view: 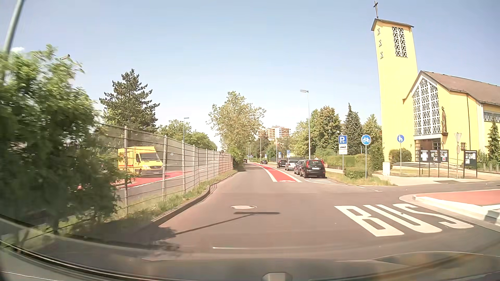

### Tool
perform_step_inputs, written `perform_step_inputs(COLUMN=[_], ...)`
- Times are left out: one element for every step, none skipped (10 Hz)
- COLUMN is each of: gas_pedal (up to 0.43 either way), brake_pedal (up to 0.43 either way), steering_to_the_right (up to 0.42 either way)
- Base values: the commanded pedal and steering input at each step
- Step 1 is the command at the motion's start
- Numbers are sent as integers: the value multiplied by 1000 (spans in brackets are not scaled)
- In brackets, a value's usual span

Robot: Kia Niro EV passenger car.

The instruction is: Follow the waypoints while adhering to traffic rules and regulations

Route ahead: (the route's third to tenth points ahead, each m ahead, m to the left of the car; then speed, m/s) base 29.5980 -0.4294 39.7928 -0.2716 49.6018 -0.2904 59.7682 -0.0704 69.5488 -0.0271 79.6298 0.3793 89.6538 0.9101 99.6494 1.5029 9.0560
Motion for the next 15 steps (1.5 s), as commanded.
perform_step_inputs(gas_pedal=[118,118,118,118,118,118,118,118,118,118,118,118,118,118,118], brake_pedal=[0,0,0,0,0,0,0,0,0,0,0,0,0,0,0], steering_to_the_right=[8,8,8,8,7,5,1,-1,-2,-1,-2,-1,-2,-1,-1])
